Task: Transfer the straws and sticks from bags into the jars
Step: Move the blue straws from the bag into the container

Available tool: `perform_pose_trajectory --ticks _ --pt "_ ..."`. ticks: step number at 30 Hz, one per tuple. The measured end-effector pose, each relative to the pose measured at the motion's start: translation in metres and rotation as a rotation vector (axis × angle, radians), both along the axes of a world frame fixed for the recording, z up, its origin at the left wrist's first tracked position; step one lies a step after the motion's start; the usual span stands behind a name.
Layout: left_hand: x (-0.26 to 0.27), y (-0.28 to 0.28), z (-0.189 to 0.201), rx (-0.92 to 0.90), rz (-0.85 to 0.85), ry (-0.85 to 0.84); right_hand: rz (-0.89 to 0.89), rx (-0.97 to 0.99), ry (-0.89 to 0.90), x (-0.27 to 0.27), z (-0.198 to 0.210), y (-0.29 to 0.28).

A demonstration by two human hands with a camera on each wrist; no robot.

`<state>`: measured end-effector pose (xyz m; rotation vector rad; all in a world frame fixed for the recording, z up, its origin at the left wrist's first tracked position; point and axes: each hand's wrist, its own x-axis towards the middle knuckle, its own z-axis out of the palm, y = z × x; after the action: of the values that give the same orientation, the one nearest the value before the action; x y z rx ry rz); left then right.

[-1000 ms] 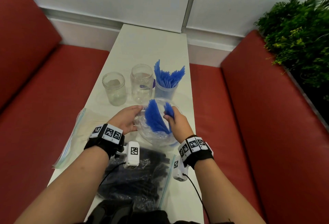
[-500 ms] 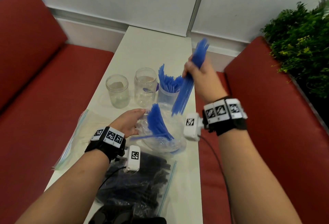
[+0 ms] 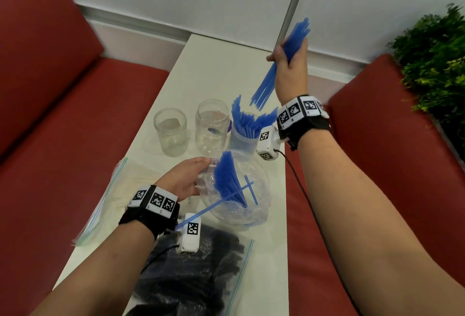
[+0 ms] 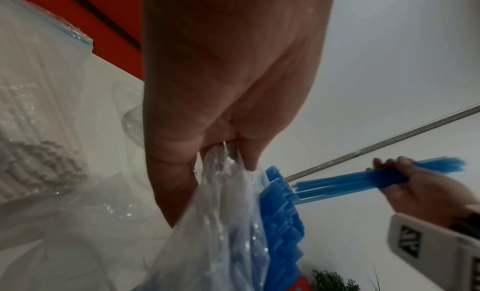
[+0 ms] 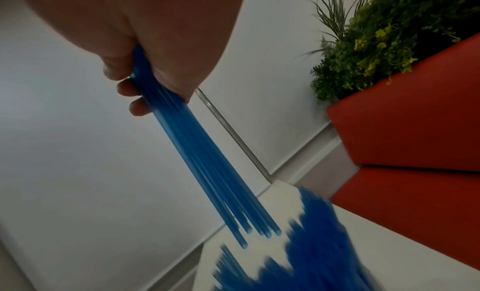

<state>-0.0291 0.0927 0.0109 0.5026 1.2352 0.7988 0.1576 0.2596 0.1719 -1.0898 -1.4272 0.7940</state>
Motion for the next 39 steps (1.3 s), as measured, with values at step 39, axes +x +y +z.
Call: perform_pose_trajectory --ticks 39 --pt "-0.006 0.008 -0.011 0.021 -0.016 0.005 0.024 -0.142 -1.065 0.014 -0.118 -0.016"
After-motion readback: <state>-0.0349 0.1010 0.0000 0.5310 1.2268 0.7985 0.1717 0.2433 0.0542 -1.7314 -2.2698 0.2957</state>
